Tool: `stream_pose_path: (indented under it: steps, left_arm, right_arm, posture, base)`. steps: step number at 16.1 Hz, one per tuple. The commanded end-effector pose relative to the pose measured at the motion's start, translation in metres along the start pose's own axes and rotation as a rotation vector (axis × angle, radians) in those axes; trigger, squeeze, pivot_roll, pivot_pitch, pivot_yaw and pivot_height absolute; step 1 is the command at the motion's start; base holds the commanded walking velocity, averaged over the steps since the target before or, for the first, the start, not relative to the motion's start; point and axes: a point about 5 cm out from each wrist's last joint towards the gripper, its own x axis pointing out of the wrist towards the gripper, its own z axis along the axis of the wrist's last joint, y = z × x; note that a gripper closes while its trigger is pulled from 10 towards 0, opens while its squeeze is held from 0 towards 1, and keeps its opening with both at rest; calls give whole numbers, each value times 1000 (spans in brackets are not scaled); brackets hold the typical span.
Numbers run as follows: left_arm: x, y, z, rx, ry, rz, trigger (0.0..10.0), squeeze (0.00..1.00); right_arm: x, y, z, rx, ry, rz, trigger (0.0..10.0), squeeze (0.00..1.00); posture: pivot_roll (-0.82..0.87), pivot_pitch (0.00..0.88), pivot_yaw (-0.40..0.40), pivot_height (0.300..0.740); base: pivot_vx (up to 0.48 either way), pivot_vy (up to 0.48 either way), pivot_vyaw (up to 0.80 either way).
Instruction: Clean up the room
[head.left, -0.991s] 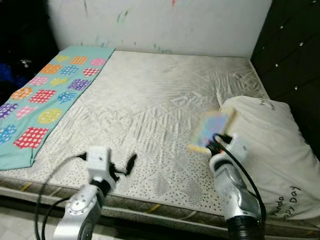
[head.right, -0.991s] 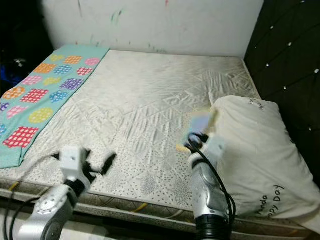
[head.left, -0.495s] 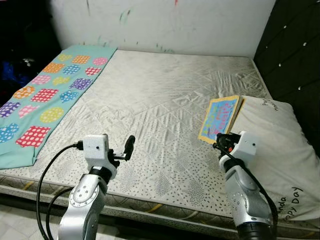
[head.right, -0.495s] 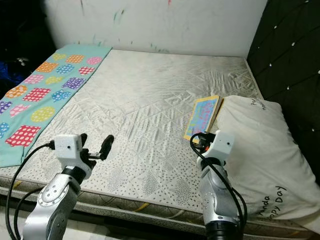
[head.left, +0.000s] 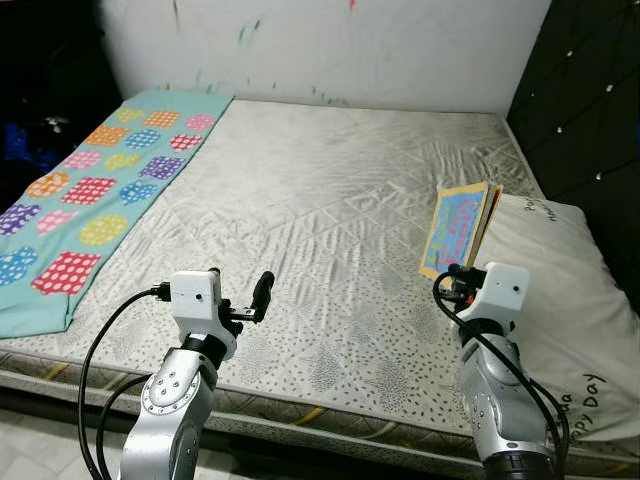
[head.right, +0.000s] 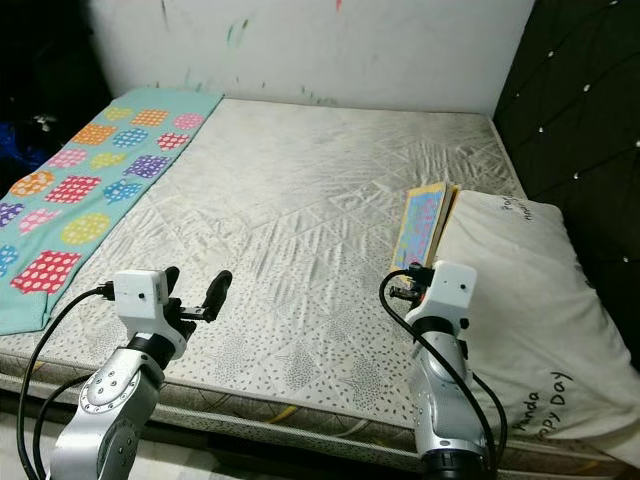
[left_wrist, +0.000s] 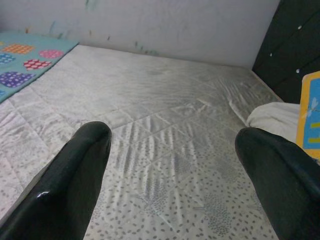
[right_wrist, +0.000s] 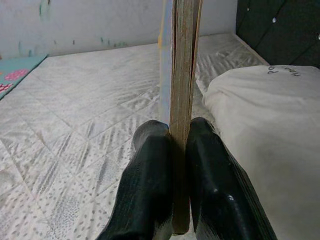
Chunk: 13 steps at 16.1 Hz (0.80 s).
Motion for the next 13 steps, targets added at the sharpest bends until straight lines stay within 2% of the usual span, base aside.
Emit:
stream_pose_path:
  steps: [1, 13]
  left_arm:
    - [1, 1, -2, 12, 4, 2, 10000, 0]
    - [1, -1, -3, 13, 14, -4, 10000, 0]
  right_arm:
    - [2, 4, 12, -3, -62, 14, 10000, 0]
    - [1, 6, 10, -16, -53, -20, 10000, 0]
  posture:
    - [-102, 0, 16, 740]
    - [-105, 0, 17, 740]
  base:
    - [0, 0, 0]
    - [0, 0, 0]
